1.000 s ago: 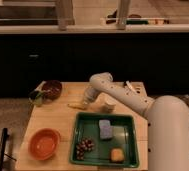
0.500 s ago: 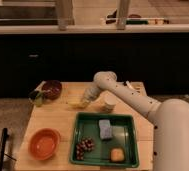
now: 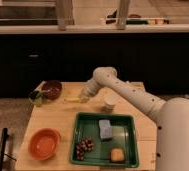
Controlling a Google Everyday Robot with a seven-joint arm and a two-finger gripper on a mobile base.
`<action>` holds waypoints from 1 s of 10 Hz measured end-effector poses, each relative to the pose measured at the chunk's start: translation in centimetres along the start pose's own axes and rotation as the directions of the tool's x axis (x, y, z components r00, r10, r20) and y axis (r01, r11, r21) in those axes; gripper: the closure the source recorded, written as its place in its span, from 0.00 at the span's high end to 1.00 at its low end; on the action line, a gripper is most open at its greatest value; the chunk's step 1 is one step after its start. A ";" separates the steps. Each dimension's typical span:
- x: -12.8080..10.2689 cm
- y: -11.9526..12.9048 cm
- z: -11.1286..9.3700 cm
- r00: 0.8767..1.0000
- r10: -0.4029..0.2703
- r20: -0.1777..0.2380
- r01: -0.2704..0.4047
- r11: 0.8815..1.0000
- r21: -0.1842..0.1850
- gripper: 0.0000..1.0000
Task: Place banana in red bowl
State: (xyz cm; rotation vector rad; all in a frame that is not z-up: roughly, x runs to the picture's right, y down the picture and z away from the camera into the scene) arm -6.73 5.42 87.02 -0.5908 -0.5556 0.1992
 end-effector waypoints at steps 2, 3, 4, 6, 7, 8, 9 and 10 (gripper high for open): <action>-0.8 -0.2 -1.0 1.000 -0.029 -0.001 0.029 0.999 0.017 0.00; -1.3 -0.3 -1.7 0.999 -0.050 -0.001 0.050 0.998 0.027 0.00; -1.7 -0.3 -2.2 0.998 -0.067 -0.002 0.067 0.997 0.034 0.00; -2.6 -0.2 -2.9 0.996 -0.094 -0.006 0.094 0.995 0.038 0.00; -3.1 0.3 -2.7 0.997 -0.082 -0.005 0.082 0.996 0.018 0.00; -3.9 0.6 -2.3 0.997 -0.083 -0.002 0.083 0.997 0.006 0.00; -5.0 1.0 -1.9 0.996 -0.094 0.003 0.094 0.996 -0.005 0.00; -5.5 1.4 -1.9 0.995 -0.101 0.005 0.101 0.995 -0.013 0.00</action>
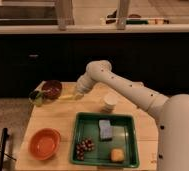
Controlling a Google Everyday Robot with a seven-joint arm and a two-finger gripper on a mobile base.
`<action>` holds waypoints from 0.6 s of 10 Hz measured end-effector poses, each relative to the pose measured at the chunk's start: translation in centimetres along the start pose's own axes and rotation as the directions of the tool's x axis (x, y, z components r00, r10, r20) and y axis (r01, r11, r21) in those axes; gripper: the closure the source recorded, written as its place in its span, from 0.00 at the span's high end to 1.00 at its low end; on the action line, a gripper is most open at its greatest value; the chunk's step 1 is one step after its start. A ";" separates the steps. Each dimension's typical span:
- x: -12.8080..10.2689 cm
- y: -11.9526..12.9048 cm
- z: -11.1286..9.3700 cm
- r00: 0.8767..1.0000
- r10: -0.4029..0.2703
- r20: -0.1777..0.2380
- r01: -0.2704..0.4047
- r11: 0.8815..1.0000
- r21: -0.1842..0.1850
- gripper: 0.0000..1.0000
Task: Place banana in red bowl
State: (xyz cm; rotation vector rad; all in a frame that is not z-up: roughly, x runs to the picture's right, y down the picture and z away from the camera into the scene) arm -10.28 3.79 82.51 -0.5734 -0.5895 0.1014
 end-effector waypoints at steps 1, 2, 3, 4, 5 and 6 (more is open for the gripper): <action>-0.3 0.0 -0.2 1.000 -0.007 0.000 0.007 1.000 -0.003 0.00; -0.5 0.1 -0.3 1.000 -0.012 0.001 0.012 1.000 -0.012 0.00; -1.0 0.5 -0.3 1.000 -0.019 0.001 0.019 1.000 -0.025 0.00; -1.7 1.3 -0.2 1.000 -0.030 0.004 0.030 0.999 -0.041 0.00; -2.4 2.1 -0.1 0.999 -0.037 0.005 0.037 0.998 -0.053 0.00; -3.3 2.6 0.1 0.999 -0.048 0.008 0.049 0.997 -0.066 0.00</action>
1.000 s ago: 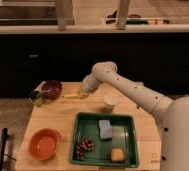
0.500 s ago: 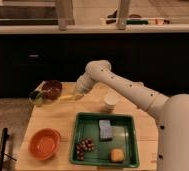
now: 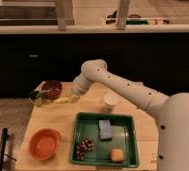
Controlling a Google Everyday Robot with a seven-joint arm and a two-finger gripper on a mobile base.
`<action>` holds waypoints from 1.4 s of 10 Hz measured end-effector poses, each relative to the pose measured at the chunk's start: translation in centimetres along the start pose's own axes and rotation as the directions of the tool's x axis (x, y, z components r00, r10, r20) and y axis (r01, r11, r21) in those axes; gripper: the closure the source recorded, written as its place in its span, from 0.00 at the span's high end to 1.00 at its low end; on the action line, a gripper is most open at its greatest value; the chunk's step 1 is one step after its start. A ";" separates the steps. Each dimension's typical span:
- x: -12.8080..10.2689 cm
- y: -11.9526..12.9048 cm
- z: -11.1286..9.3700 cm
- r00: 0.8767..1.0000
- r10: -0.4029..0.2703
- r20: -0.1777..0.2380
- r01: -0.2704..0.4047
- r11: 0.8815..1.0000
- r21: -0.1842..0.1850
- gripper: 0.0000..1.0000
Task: Place banana in red bowl
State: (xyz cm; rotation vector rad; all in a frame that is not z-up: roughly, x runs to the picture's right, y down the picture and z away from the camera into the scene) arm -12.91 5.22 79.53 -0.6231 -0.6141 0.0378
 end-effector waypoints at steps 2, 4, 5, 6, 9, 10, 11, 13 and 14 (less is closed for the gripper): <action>-0.8 0.9 0.0 1.000 -0.019 0.008 0.019 0.999 -0.029 0.00; -1.8 2.7 0.1 0.999 -0.036 0.021 0.037 0.998 -0.059 0.00; -2.3 3.3 0.1 0.999 -0.041 0.029 0.043 0.997 -0.071 0.00; -2.9 3.8 0.3 0.998 -0.047 0.034 0.050 0.995 -0.084 0.00; -4.4 6.1 0.7 0.996 -0.073 0.060 0.080 0.988 -0.133 0.00; -5.1 6.9 1.0 0.993 -0.086 0.077 0.097 0.984 -0.152 0.00; -5.3 7.4 1.3 0.992 -0.094 0.088 0.108 0.980 -0.167 0.00; -6.1 8.1 1.9 0.988 -0.106 0.115 0.127 0.974 -0.187 0.00; -7.1 8.6 2.7 0.984 -0.115 0.134 0.140 0.970 -0.199 0.00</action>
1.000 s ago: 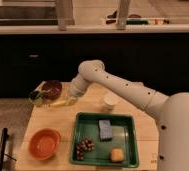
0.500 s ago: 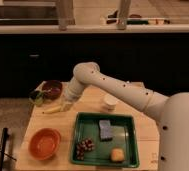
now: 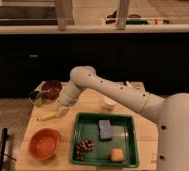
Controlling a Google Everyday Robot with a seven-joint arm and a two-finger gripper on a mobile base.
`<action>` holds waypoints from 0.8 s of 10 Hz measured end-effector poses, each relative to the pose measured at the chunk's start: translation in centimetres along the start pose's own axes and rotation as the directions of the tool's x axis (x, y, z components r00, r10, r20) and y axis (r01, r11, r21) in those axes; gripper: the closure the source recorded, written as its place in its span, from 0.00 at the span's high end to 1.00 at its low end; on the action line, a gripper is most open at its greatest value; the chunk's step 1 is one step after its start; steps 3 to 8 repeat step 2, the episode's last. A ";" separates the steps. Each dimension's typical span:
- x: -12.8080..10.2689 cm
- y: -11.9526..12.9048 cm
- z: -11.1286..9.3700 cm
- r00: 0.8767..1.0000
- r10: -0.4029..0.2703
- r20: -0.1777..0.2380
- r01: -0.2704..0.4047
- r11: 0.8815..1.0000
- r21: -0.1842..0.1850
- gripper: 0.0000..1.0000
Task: Place banana in red bowl
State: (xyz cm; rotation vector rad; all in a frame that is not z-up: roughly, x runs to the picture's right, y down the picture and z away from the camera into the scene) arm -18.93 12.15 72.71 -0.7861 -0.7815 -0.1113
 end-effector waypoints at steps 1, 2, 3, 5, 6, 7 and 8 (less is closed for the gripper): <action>-0.3 0.3 0.5 1.000 -0.004 0.011 0.004 1.000 -0.007 0.00; -0.7 0.8 1.3 1.000 -0.008 0.025 0.009 1.000 -0.018 0.00; -0.7 0.8 1.3 1.000 -0.008 0.025 0.009 1.000 -0.018 0.00; -0.7 0.8 1.3 1.000 -0.008 0.025 0.009 1.000 -0.018 0.00; -0.7 0.8 1.3 1.000 -0.008 0.025 0.009 1.000 -0.018 0.00; -0.7 0.8 1.3 1.000 -0.008 0.025 0.009 1.000 -0.018 0.00; -0.7 0.8 1.3 1.000 -0.008 0.025 0.009 1.000 -0.018 0.00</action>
